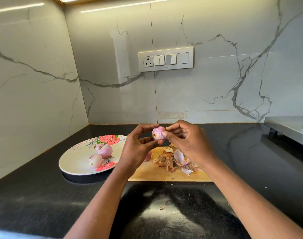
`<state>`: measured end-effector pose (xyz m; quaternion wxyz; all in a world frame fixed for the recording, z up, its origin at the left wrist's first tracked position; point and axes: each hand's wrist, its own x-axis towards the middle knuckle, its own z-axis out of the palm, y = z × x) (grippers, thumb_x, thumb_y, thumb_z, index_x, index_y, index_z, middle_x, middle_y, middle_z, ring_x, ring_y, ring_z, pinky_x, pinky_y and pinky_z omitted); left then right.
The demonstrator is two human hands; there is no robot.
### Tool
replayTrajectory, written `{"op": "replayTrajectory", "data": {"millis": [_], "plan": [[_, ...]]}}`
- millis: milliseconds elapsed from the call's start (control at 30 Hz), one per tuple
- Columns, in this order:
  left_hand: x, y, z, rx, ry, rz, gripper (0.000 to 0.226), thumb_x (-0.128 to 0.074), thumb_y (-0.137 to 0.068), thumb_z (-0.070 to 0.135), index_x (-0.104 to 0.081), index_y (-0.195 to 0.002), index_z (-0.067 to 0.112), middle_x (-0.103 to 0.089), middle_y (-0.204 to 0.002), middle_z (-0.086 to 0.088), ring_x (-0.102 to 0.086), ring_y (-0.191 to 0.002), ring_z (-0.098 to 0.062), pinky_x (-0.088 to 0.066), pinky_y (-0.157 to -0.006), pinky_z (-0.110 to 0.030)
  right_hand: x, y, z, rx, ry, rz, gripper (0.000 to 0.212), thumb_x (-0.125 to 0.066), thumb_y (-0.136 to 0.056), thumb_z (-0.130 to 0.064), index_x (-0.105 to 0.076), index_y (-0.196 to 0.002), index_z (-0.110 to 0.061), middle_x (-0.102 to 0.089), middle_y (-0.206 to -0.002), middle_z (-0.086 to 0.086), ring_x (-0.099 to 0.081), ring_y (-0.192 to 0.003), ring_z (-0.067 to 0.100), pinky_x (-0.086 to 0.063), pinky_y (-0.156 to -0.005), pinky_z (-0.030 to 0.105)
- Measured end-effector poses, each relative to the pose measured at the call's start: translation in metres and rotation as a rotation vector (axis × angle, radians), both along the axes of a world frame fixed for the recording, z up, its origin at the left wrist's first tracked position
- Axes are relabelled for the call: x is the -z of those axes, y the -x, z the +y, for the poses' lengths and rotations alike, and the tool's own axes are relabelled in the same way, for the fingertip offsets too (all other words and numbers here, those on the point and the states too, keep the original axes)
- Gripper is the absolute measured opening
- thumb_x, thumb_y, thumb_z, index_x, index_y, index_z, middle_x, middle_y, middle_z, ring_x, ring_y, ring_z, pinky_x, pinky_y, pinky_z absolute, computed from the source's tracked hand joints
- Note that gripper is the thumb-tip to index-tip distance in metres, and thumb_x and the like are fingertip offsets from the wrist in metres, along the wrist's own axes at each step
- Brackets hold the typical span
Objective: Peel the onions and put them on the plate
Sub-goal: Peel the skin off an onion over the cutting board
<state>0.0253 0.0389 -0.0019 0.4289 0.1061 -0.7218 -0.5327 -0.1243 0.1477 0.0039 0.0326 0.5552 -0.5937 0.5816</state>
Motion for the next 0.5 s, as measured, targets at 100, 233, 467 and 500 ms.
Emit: {"op": "replayTrajectory", "data": {"millis": [100, 233, 467, 500], "plan": [[0.0004, 0.0005, -0.0006, 0.006, 0.005, -0.004, 0.045, -0.080, -0.079, 0.000, -0.067, -0.120, 0.014, -0.073, -0.114, 0.012, -0.072, -0.104, -0.012, -0.057, -0.079, -0.019, 0.0010, 0.0009, -0.0011, 0.019, 0.000, 0.032, 0.016, -0.079, -0.086, -0.023, -0.076, -0.100, -0.017, -0.076, -0.089, -0.010, -0.072, -0.082, 0.000, -0.062, -0.074, 0.025], [0.0008, 0.0006, -0.0007, -0.003, 0.012, -0.016, 0.044, -0.081, -0.079, 0.002, -0.067, -0.118, 0.017, -0.072, -0.114, 0.015, -0.071, -0.105, -0.010, -0.056, -0.079, -0.018, 0.0027, 0.0030, -0.0015, 0.057, 0.009, 0.063, 0.008, -0.079, -0.086, -0.019, -0.077, -0.093, -0.015, -0.075, -0.085, -0.008, -0.071, -0.077, 0.006, -0.061, -0.068, 0.028], [0.0023, 0.0011, 0.0001, -0.006, 0.011, -0.041, 0.046, -0.083, -0.076, 0.004, -0.065, -0.117, 0.016, -0.071, -0.117, 0.010, -0.072, -0.105, -0.017, -0.059, -0.085, -0.027, 0.0062, -0.0001, -0.0036, 0.160, 0.057, 0.059, 0.007, -0.081, -0.082, -0.012, -0.074, -0.083, -0.013, -0.072, -0.075, -0.008, -0.068, -0.069, 0.006, -0.052, -0.059, 0.015], [0.0020, 0.0014, 0.0005, -0.004, 0.011, -0.040, 0.046, -0.083, -0.076, 0.003, -0.065, -0.117, 0.015, -0.071, -0.118, 0.009, -0.072, -0.105, -0.017, -0.059, -0.085, -0.027, 0.0061, 0.0001, -0.0031, 0.159, 0.057, 0.050, 0.008, -0.080, -0.083, -0.011, -0.073, -0.084, -0.013, -0.072, -0.076, -0.008, -0.068, -0.069, 0.007, -0.055, -0.061, 0.019]]}}
